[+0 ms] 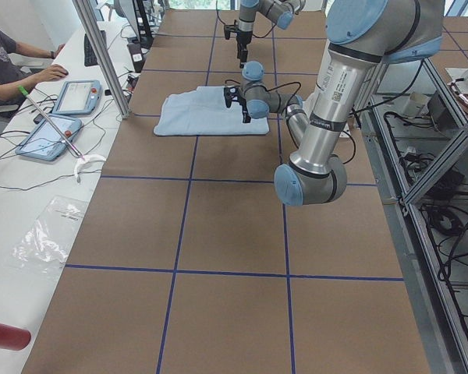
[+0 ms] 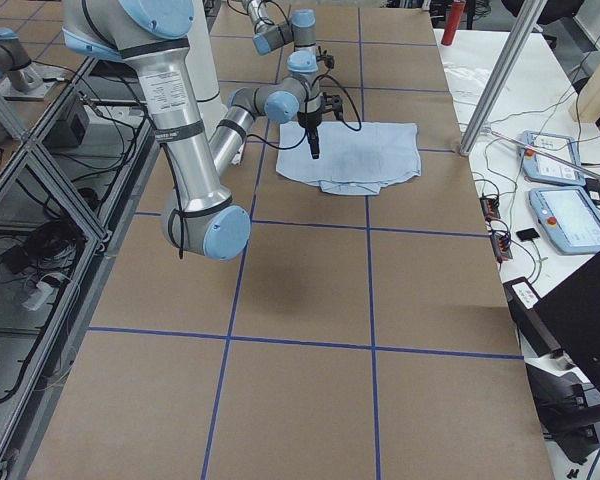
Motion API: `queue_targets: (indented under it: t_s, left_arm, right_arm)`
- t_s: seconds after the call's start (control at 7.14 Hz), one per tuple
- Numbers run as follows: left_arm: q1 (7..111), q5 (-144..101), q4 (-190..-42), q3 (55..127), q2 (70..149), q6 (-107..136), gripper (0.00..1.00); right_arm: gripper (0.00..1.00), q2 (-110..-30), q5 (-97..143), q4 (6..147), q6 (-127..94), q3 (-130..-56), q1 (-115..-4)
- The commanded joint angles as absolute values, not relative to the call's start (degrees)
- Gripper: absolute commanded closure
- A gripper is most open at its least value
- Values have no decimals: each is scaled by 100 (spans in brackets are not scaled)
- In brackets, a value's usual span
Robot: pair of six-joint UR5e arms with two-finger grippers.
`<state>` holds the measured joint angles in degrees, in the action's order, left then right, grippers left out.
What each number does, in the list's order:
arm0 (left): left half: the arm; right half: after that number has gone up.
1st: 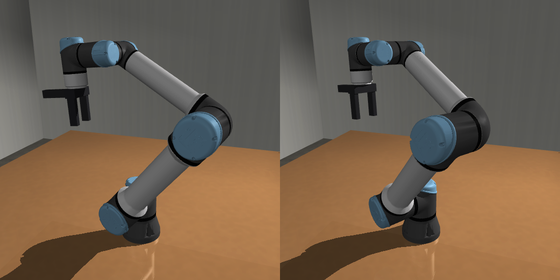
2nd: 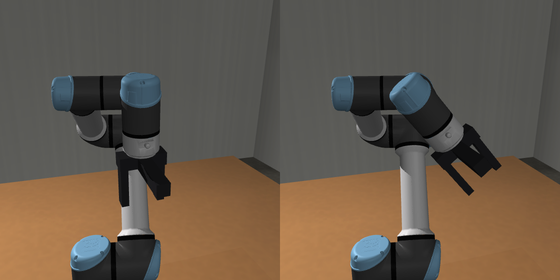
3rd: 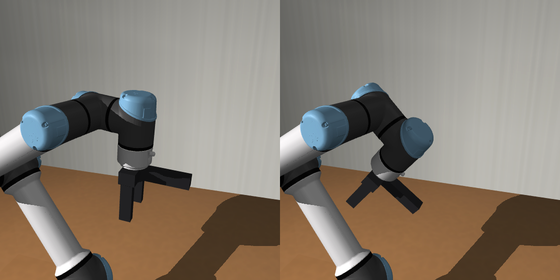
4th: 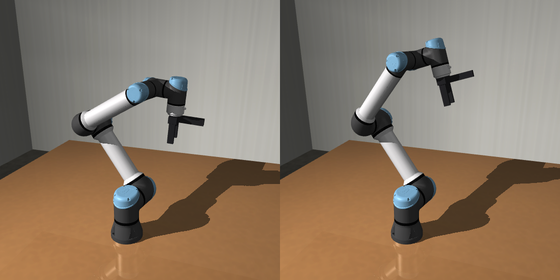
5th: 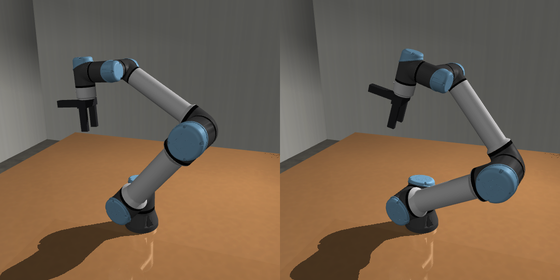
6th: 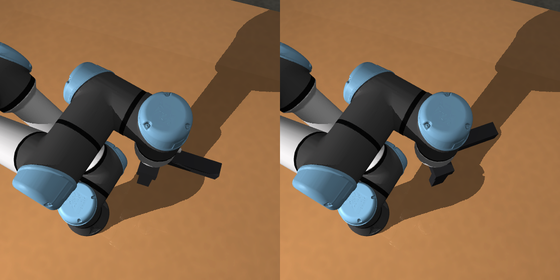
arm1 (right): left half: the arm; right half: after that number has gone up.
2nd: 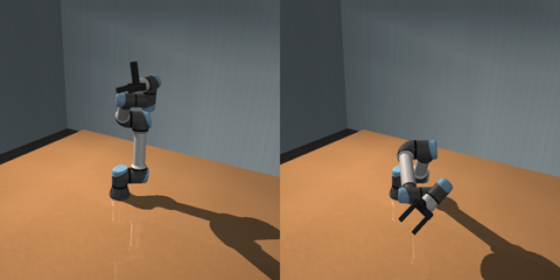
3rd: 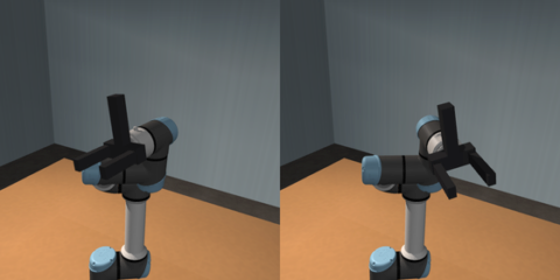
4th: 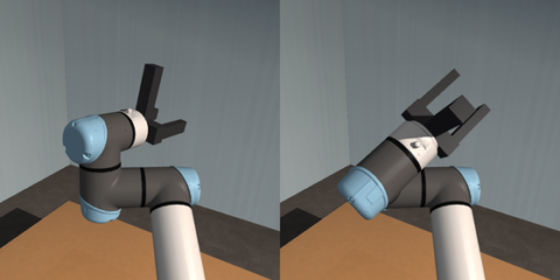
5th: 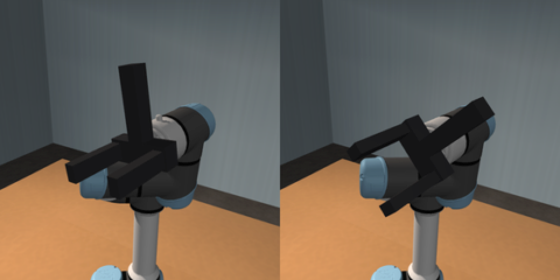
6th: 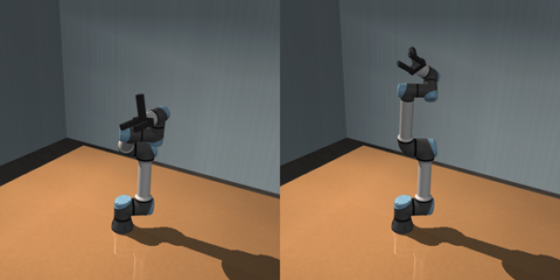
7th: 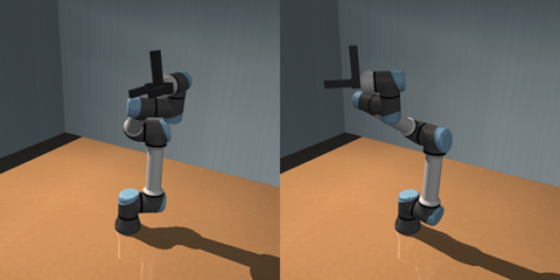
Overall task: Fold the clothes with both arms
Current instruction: 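Move both grippers to the folded shirt's side edges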
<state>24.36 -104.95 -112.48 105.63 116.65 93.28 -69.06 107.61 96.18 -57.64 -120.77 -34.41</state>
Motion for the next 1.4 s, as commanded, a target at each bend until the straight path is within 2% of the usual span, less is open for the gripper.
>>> queue_targets:
  t_s: [0.0, 0.98, 1.12, 1.26]
  left_arm:
    - [1751, -9951, -11241, 10564, 11637, 10113, 1]
    - [1477, -9765, -11048, 10336, 11523, 10151, 6]
    - [1477, -9765, -11048, 10284, 11522, 10151, 8]
    - [1468, -9765, -11048, 10248, 11522, 10151, 15]
  right_arm:
    - [0, -6917, 10793, 9615, -5906, -12094, -3437]
    - [0, -6900, 10793, 9615, -5906, -12067, -3428]
    - [0, -6908, 10793, 9624, -5906, -12067, -3428]
    - [0, -6908, 10793, 9615, -5906, -12067, -3436]
